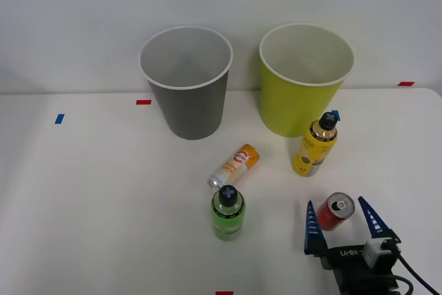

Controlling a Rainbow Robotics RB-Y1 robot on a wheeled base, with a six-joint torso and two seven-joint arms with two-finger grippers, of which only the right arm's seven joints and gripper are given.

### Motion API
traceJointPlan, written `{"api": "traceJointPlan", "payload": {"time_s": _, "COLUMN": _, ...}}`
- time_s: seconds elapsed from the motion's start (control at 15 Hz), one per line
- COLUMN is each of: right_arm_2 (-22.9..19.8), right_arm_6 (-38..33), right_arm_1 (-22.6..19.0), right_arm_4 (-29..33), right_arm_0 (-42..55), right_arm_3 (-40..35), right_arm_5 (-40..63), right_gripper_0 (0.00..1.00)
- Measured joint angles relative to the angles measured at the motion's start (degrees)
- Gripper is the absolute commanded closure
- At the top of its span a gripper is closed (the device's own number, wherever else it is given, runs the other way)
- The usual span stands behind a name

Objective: Put cans in the gray bin, plastic bottles in the light green bin

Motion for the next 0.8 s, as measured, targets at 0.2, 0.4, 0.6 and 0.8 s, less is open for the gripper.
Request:
{"api": "traceJointPlan", "payload": {"time_s": 0.2, "right_arm_2": 0.00, "right_arm_6": 0.13, "right_arm_1": -0.18, "right_arm_4": -1.18, "right_arm_0": -1.55, "right_arm_3": 0.00, "right_arm_5": 1.16, "right_gripper_0": 0.00}}
{"api": "traceJointPlan", "payload": {"time_s": 0.4, "right_arm_2": -0.35, "right_arm_6": 0.53, "right_arm_1": -0.23, "right_arm_4": -2.14, "right_arm_0": -1.83, "right_arm_3": 0.02, "right_arm_5": 1.35, "right_gripper_0": 0.00}}
{"api": "traceJointPlan", "payload": {"time_s": 0.6, "right_arm_2": -0.18, "right_arm_6": 0.99, "right_arm_1": -0.30, "right_arm_4": -2.57, "right_arm_0": -1.63, "right_arm_3": 0.01, "right_arm_5": 1.43, "right_gripper_0": 0.89}}
{"api": "traceJointPlan", "payload": {"time_s": 0.8, "right_arm_2": -0.03, "right_arm_6": 1.49, "right_arm_1": -0.22, "right_arm_4": -2.11, "right_arm_0": -1.60, "right_arm_3": -0.03, "right_arm_5": 1.43, "right_gripper_0": 0.99}}
